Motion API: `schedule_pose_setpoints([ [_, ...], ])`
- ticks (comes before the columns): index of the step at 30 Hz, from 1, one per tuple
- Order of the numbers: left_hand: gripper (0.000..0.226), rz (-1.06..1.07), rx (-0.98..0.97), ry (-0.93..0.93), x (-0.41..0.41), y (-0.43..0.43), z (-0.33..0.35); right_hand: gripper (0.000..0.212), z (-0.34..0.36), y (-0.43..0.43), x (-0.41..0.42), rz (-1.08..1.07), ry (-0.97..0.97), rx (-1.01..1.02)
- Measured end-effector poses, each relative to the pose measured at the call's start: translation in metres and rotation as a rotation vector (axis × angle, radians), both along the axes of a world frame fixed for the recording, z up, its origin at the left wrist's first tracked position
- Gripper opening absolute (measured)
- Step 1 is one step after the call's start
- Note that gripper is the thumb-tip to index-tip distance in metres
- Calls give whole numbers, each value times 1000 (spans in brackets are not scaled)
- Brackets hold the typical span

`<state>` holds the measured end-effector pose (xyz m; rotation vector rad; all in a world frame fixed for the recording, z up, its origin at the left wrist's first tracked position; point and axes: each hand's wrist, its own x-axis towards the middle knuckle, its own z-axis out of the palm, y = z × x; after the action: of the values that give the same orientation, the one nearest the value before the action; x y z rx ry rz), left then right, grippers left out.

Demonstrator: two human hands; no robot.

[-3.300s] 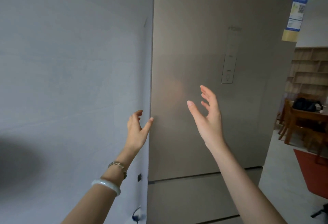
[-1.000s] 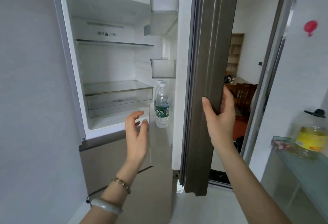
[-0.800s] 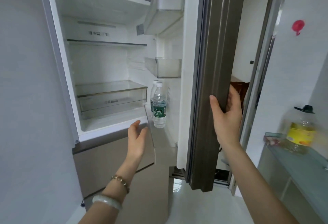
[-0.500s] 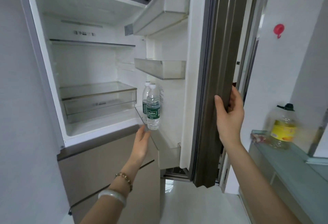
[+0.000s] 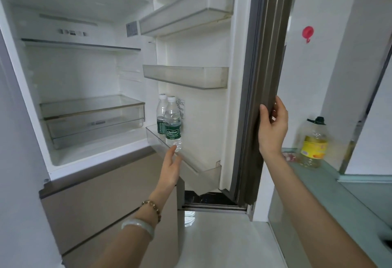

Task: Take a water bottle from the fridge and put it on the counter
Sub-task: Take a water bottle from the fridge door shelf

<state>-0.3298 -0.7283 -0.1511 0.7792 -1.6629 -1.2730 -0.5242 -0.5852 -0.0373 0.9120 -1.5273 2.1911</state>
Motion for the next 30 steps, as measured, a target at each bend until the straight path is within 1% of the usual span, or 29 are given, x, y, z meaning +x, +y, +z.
schedule_pose_setpoints([
  [6, 48, -58, -63, -79, -16, 2, -3, 45, -3, -1, -17, -68, 23, 67],
  [12, 48, -99, -222, -230, -25, 2, -6, 43, -17, -3, -19, -72, 30, 145],
  [16, 48, -131, -254, -253, -31, 0, -6, 43, -23, -7, -15, -92, 15, 162],
  [22, 48, -176, -219, -240, -40, -2, -10, 50, -28, -10, -17, -76, 16, 214],
  [30, 47, -204, -229, -235, -47, -5, -14, 51, -27, -10, -26, -75, -15, 231],
])
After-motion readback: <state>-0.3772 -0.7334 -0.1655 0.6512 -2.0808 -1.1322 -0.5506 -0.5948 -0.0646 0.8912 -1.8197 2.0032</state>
